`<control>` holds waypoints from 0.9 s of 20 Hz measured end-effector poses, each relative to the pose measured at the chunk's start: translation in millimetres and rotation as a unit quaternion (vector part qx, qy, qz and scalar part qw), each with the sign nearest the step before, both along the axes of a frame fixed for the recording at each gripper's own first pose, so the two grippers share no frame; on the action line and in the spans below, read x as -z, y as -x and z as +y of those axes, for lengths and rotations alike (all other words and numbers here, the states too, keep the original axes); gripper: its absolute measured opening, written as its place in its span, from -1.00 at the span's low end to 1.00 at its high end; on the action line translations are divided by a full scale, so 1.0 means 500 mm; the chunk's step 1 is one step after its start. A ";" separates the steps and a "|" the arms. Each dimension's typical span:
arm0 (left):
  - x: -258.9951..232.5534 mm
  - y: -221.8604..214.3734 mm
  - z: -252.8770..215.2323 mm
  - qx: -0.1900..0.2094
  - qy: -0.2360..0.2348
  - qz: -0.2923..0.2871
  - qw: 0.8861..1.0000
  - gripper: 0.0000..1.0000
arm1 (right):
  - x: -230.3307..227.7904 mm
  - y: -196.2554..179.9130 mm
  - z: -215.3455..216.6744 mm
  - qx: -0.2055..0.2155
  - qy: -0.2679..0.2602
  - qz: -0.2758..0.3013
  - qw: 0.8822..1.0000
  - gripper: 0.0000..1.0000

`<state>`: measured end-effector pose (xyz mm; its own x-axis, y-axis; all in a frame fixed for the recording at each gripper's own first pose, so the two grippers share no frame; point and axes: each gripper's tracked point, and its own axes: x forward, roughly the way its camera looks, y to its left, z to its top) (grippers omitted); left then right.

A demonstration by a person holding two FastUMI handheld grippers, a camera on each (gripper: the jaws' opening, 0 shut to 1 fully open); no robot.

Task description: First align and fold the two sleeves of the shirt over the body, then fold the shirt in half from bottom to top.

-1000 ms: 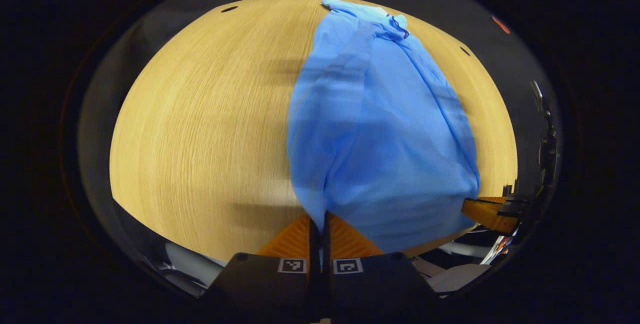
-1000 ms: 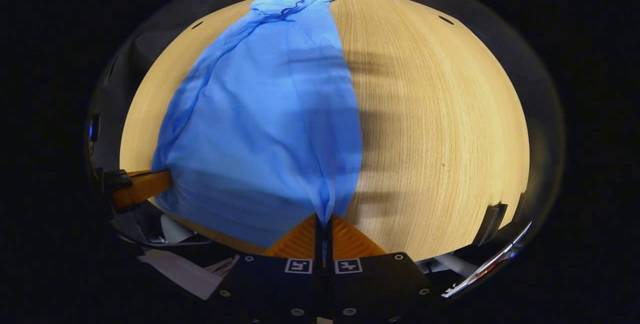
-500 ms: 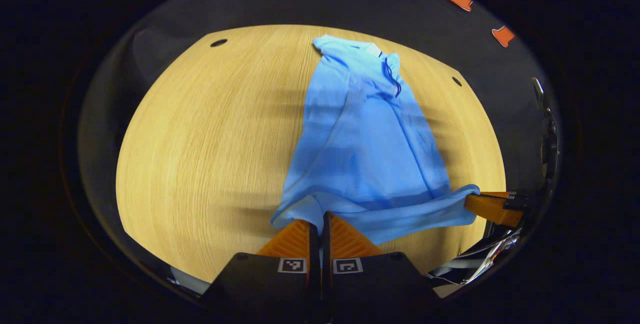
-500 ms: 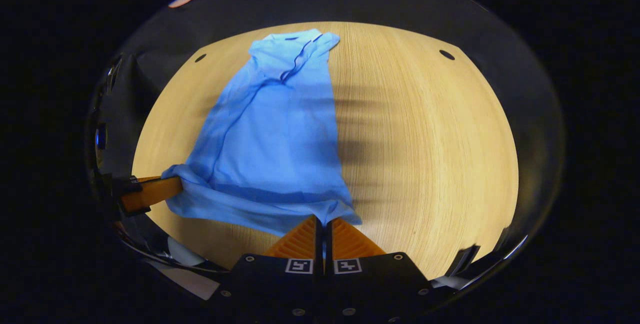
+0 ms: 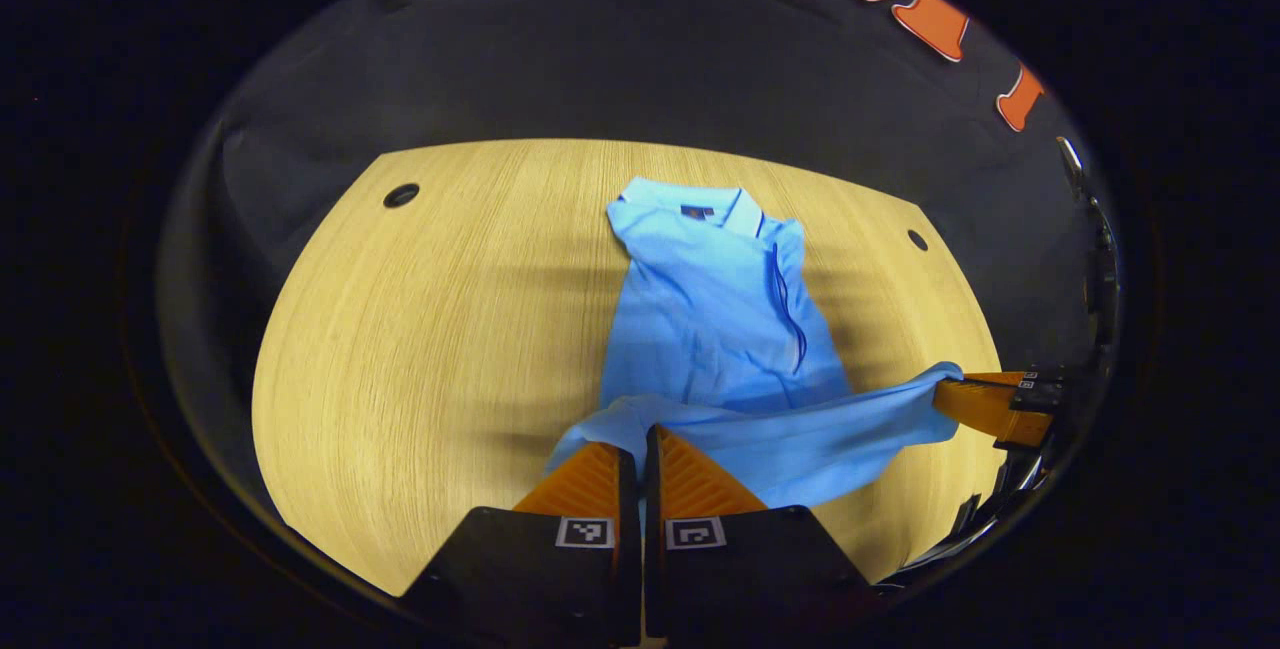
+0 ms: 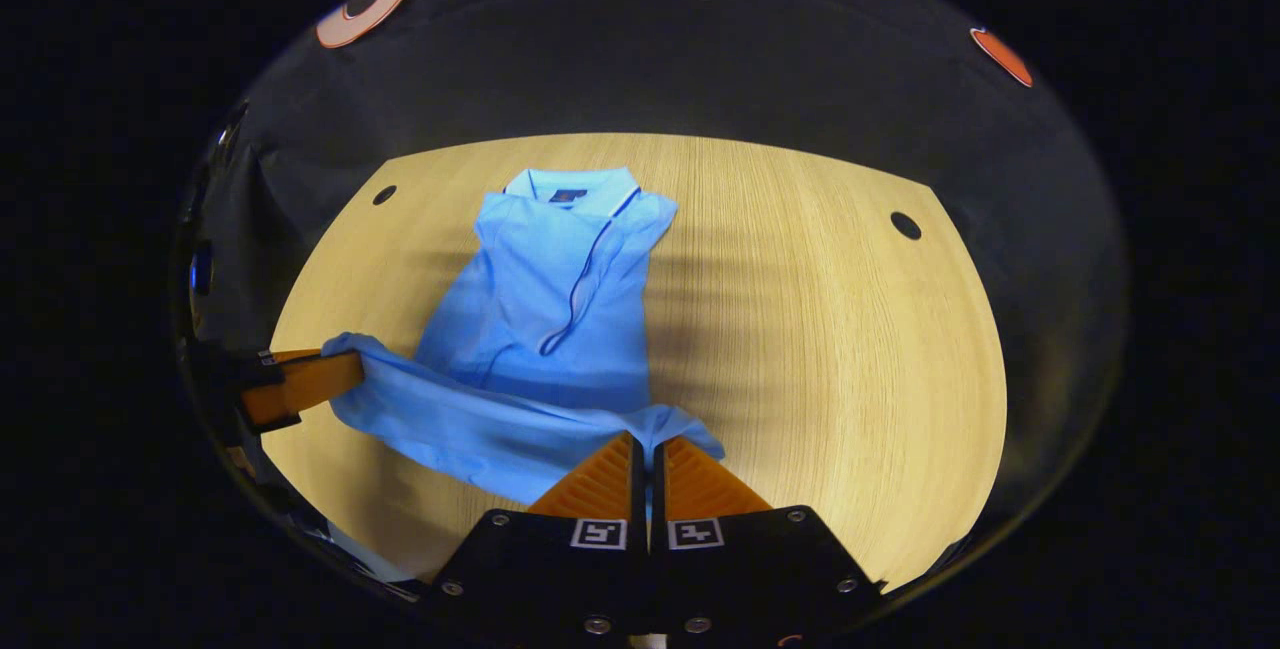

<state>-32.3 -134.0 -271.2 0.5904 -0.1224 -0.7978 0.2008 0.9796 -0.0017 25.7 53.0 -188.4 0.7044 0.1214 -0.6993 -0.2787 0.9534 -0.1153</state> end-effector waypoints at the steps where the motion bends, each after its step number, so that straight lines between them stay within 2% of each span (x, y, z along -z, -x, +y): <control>1: -0.011 -0.030 -0.006 0.002 -0.002 -0.008 1.000 -0.89 | -0.012 -0.023 0.009 -0.001 0.000 -0.007 1.000 -0.98; 9: -0.039 -0.232 -0.028 -0.003 0.002 -0.036 0.999 -0.90 | -0.072 -0.210 0.051 0.010 -0.019 -0.038 0.999 -0.99; 18: -0.012 -0.366 -0.039 0.013 -0.027 -0.067 0.997 -0.90 | -0.059 -0.338 0.075 0.017 -0.019 -0.063 0.998 -0.98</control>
